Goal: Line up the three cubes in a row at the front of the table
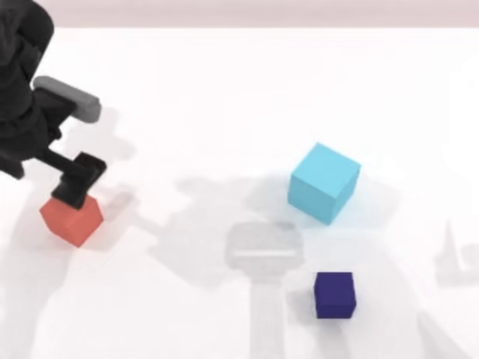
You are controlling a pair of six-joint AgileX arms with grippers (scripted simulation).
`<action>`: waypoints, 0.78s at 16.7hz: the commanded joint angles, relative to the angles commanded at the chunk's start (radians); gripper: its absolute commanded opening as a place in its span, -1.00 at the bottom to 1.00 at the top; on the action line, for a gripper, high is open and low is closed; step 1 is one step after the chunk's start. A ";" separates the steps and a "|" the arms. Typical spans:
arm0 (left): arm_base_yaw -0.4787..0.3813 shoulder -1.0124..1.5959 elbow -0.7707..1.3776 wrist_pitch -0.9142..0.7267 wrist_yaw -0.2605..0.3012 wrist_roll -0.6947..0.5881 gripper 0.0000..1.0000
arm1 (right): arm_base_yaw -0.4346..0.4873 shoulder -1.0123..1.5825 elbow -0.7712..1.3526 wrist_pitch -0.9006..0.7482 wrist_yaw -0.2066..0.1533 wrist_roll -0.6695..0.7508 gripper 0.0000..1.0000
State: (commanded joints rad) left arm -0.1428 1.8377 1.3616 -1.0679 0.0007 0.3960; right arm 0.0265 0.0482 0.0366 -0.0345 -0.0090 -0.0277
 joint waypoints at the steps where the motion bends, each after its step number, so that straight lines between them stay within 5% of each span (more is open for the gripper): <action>1: -0.002 0.025 0.025 -0.015 0.000 0.007 1.00 | -0.008 -0.026 -0.019 0.018 0.005 0.014 1.00; 9: -0.001 0.052 0.034 -0.010 0.000 0.013 1.00 | -0.017 -0.048 -0.037 0.035 0.009 0.028 1.00; 13: -0.003 0.111 -0.052 0.142 0.001 0.015 1.00 | -0.017 -0.048 -0.037 0.035 0.009 0.028 1.00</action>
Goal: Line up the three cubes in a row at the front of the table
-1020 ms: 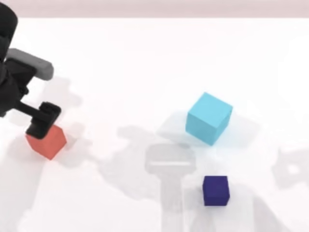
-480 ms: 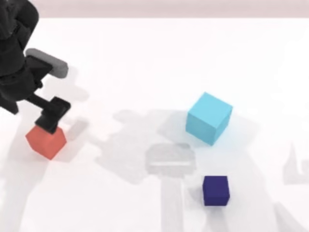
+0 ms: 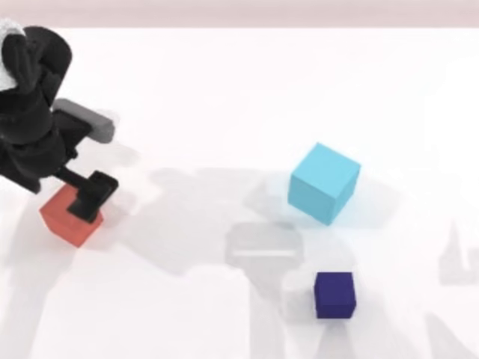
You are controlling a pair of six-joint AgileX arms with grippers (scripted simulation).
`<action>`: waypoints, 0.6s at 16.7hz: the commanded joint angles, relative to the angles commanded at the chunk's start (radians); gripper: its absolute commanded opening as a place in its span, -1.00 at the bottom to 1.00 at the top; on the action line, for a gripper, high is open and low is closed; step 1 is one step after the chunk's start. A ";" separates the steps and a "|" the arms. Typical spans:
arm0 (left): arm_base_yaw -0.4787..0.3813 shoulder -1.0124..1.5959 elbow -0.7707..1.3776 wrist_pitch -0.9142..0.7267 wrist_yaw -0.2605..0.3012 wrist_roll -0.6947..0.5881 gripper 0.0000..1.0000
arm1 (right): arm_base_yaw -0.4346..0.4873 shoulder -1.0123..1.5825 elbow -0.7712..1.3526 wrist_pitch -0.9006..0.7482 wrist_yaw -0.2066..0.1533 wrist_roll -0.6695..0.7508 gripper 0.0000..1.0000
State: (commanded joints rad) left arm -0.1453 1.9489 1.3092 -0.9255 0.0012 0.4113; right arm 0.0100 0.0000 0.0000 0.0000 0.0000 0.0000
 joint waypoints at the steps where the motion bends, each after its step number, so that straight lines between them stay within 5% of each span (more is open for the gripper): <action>1: 0.000 0.018 -0.027 0.050 0.000 0.000 1.00 | 0.000 0.000 0.000 0.000 0.000 0.000 1.00; 9: 0.000 0.070 -0.096 0.161 0.000 0.001 1.00 | 0.000 0.000 0.000 0.000 0.000 0.000 1.00; 10: 0.000 0.070 -0.096 0.161 0.000 0.001 0.85 | 0.000 0.000 0.000 0.000 0.000 0.000 1.00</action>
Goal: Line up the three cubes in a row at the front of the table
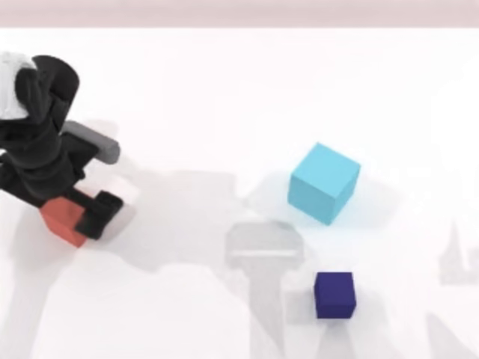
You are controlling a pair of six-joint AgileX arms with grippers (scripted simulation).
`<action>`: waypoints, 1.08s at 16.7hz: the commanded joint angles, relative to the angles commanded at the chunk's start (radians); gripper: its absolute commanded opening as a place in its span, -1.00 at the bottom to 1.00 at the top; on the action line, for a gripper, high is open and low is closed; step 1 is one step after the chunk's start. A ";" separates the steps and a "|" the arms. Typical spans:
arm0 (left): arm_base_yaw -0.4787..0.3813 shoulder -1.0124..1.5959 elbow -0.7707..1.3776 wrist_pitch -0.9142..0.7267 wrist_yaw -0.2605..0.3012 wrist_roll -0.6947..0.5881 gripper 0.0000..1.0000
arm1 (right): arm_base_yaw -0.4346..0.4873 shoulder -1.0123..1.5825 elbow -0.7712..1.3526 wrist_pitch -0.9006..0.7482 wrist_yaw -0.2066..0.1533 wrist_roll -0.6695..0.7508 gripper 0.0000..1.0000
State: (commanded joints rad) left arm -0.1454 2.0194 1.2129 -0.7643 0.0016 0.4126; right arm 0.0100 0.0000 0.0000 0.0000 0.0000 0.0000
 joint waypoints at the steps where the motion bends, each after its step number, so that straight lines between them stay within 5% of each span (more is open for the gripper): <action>1: 0.000 0.000 0.000 0.000 0.000 0.000 0.70 | 0.000 0.000 0.000 0.000 0.000 0.000 1.00; 12: 0.000 0.000 0.000 0.000 0.000 0.000 -0.96 | 0.000 0.000 0.000 0.000 0.000 0.000 1.00; 18: 0.000 0.000 0.000 0.000 0.000 0.000 -1.00 | 0.000 0.000 0.000 0.000 0.000 0.000 1.00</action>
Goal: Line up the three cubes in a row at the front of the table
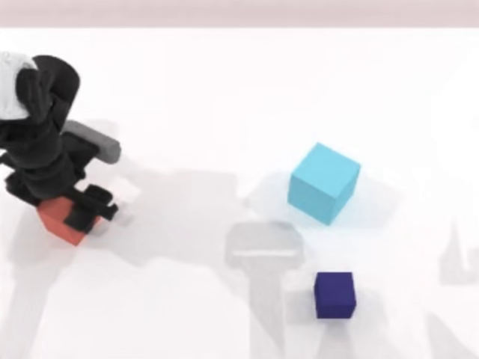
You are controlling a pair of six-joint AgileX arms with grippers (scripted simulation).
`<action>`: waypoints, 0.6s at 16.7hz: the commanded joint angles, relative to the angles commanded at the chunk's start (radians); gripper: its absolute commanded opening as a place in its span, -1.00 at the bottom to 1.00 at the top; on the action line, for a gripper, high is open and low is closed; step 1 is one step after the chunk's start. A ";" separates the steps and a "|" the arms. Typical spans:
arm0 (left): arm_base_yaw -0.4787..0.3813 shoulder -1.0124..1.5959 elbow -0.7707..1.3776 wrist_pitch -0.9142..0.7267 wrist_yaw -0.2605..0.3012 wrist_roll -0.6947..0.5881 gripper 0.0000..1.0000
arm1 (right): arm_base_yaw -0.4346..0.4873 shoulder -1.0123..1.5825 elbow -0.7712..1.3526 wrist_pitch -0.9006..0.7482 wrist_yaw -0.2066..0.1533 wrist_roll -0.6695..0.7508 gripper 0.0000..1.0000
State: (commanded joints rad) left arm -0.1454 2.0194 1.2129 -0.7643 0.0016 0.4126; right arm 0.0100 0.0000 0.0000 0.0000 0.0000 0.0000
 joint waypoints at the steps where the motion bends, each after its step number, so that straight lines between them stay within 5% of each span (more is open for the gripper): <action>1: 0.000 0.000 0.000 0.000 0.000 0.000 -1.00 | 0.000 0.000 0.000 0.000 0.000 0.000 1.00; 10: 0.013 -0.094 0.122 -0.211 0.008 -0.006 -1.00 | 0.000 0.000 0.000 0.000 0.000 0.000 1.00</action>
State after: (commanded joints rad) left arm -0.1320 1.9250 1.3353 -0.9749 0.0100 0.4063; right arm 0.0100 0.0000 0.0000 0.0000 0.0000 0.0000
